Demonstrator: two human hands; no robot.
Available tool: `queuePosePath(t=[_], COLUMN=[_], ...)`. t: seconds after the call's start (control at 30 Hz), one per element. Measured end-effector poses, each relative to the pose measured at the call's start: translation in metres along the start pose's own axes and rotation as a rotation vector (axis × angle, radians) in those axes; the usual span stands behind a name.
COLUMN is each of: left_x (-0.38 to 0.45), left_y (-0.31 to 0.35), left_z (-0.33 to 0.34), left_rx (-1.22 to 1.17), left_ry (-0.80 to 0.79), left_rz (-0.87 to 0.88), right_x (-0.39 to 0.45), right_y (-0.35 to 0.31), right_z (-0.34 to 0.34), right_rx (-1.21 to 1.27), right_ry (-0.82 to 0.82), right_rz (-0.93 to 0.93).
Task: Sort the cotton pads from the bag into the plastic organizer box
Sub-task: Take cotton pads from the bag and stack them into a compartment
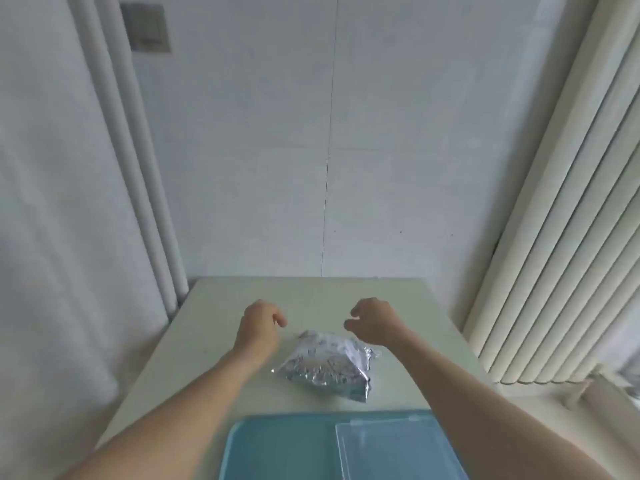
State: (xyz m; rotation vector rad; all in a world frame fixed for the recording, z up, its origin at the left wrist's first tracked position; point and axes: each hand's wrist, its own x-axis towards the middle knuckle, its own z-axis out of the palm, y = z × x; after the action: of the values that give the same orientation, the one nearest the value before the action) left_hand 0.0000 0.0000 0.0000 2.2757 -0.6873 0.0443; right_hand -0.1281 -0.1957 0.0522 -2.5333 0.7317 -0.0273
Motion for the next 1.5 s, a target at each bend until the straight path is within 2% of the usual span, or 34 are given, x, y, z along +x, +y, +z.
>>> queuePosePath(t=[0.07,0.13,0.23,0.33,0.43,0.5,0.57,0.63,0.7,0.8,0.87,0.97,1.03,1.1,1.13,1.27,1.37,1.43,1.5], left_x=[-0.019,-0.034,-0.064,-0.083,-0.108,-0.121,-0.132,-0.141,-0.146,-0.152,-0.153,-0.15,-0.144,-0.137,-0.131,-0.122,-0.115,-0.109,-0.109], left_y=[-0.034,-0.054,-0.066,-0.063,-0.057,-0.063,-0.068,-0.069,-0.069,-0.064,-0.06,-0.054,-0.05,-0.05,-0.053,-0.059,-0.062,-0.061,-0.054], left_z=[0.041,0.072,0.102,0.102,0.085,0.073,0.061,0.052,0.048,0.042,0.039,0.037,0.037,0.035,0.035,0.031,0.028,0.025,0.027], left_rx=[0.042,0.026,-0.369,-0.784,-1.024,-0.994,-0.814,-0.735,-0.794,-0.846,-0.849,-0.984,-1.146,-1.205,-1.157,-0.723,-0.623,-0.425,-0.169], left_ry=[-0.017,-0.099,-0.209,-0.132,-0.16,-0.174,-0.173,-0.186,-0.204,-0.111,-0.028,-0.082,-0.143,-0.125,-0.073,0.08,0.169,0.303,0.471], left_rz=[-0.032,-0.118,-0.192,-0.28,-0.327,-0.315,-0.257,-0.202,-0.153,-0.078,-0.017,0.047,0.015,-0.046,-0.058,0.04,0.081,0.086,0.283], right_x=[0.001,0.005,-0.001,-0.025,-0.059,-0.079,-0.09,-0.098,-0.104,-0.112,-0.117,-0.112,-0.107,-0.101,-0.099,-0.083,-0.077,-0.078,-0.084], right_y=[0.023,0.048,0.069,0.076,0.076,0.075,0.072,0.068,0.063,0.057,0.052,0.05,0.052,0.054,0.056,0.065,0.069,0.068,0.062], right_z=[0.053,0.096,0.134,0.142,0.14,0.139,0.138,0.138,0.138,0.135,0.132,0.125,0.121,0.12,0.121,0.129,0.129,0.128,0.127], right_rx=[0.015,0.075,0.276,0.498,0.721,0.771,0.746,0.738,0.676,0.576,0.664,0.88,0.919,0.952,0.95,0.953,1.057,1.063,1.024], right_ry=[-0.037,-0.025,0.09,0.214,0.257,0.271,0.295,0.287,0.254,0.177,0.192,0.242,0.283,0.317,0.338,0.384,0.353,0.36,0.362], right_rz=[0.033,0.079,0.099,0.052,-0.018,-0.092,-0.182,-0.274,-0.358,-0.429,-0.414,-0.292,-0.257,-0.251,-0.249,-0.186,-0.142,-0.148,-0.166])
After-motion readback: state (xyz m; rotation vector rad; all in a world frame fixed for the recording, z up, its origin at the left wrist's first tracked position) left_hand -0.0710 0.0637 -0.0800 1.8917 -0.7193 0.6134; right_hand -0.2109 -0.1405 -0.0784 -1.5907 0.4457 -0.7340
